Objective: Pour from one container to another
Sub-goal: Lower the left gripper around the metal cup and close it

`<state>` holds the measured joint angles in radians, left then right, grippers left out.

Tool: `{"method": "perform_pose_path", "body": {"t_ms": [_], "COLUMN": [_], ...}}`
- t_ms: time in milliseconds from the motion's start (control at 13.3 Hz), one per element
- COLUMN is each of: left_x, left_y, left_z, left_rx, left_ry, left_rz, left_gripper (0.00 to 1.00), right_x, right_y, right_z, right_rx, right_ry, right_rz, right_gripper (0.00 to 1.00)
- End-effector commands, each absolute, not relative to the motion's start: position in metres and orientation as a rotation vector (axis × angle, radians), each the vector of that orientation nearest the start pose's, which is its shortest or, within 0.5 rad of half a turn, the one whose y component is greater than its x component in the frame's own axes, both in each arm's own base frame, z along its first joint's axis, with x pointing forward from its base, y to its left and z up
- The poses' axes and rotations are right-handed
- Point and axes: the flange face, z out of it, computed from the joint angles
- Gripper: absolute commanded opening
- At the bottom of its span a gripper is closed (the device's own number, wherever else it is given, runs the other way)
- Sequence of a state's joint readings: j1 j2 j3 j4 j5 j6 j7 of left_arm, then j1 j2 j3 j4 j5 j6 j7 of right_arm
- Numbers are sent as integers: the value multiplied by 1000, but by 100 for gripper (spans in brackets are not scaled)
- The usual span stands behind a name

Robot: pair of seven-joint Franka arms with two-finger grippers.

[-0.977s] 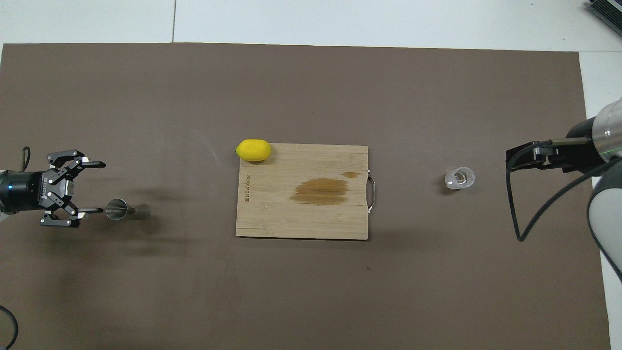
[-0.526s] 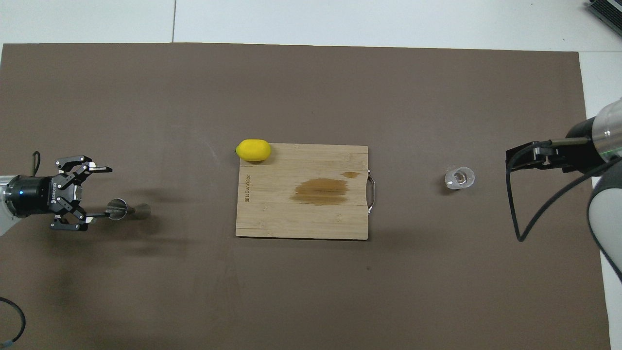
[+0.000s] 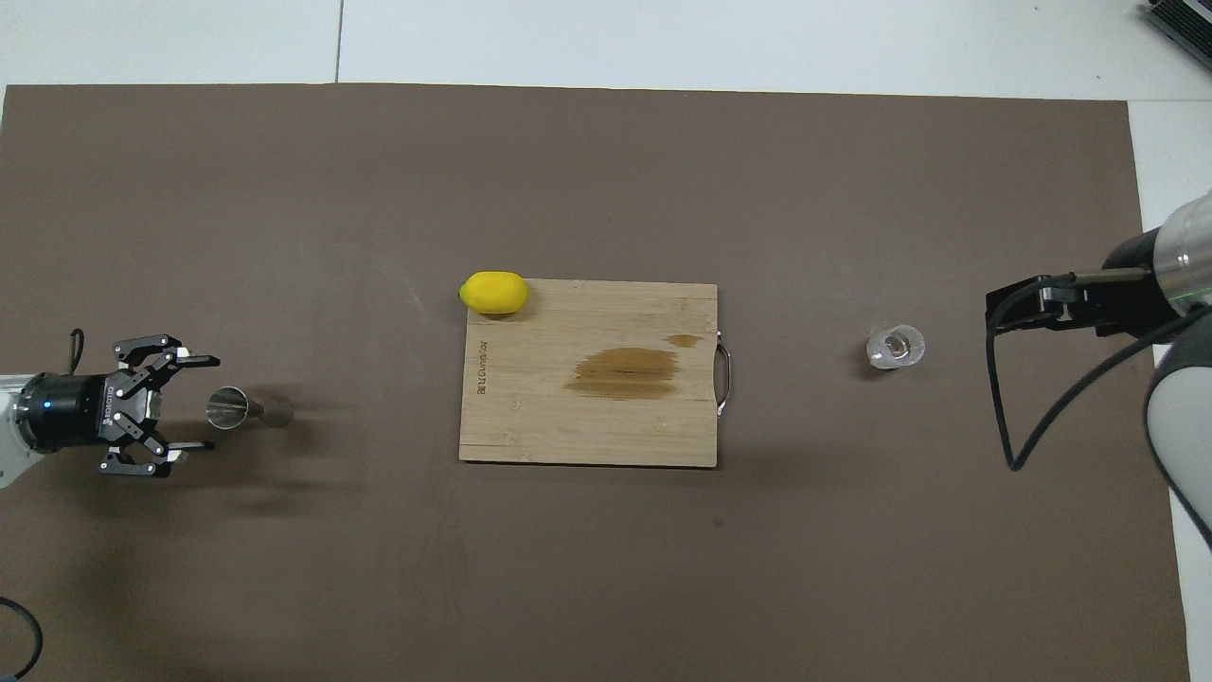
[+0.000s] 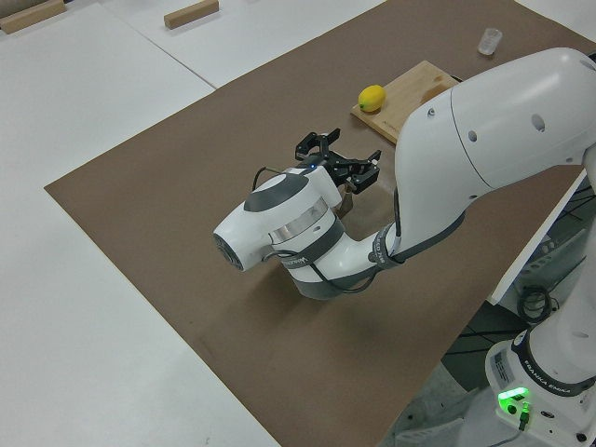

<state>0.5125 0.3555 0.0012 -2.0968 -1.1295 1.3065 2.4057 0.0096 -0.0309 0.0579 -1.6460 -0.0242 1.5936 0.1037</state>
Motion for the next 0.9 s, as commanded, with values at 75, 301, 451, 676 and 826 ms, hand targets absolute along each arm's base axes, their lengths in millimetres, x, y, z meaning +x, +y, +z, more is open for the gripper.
{"method": "perform_pose_path", "body": {"t_ms": [75, 301, 451, 676, 826], "left_x": [461, 458, 457, 455, 455], "left_y": [142, 141, 138, 138, 137], "left_z": [263, 260, 259, 254, 255], "left_rx": [1369, 1380, 1376, 1393, 1391], "left_ry": [-1150, -1145, -1146, -1163, -1166], "left_rz": [1084, 1079, 1076, 1084, 1086], "left_gripper": [100, 100, 100, 100, 98], "right_x": [539, 539, 539, 539, 539], "right_y": [33, 33, 33, 33, 33], "right_z": [611, 611, 611, 611, 611], "right_rx": [-3150, -3150, -3150, -3149, -3150], "right_ry": [31, 31, 31, 31, 31], "right_rz": [31, 31, 31, 31, 31], "right_gripper": [100, 100, 100, 100, 100]}}
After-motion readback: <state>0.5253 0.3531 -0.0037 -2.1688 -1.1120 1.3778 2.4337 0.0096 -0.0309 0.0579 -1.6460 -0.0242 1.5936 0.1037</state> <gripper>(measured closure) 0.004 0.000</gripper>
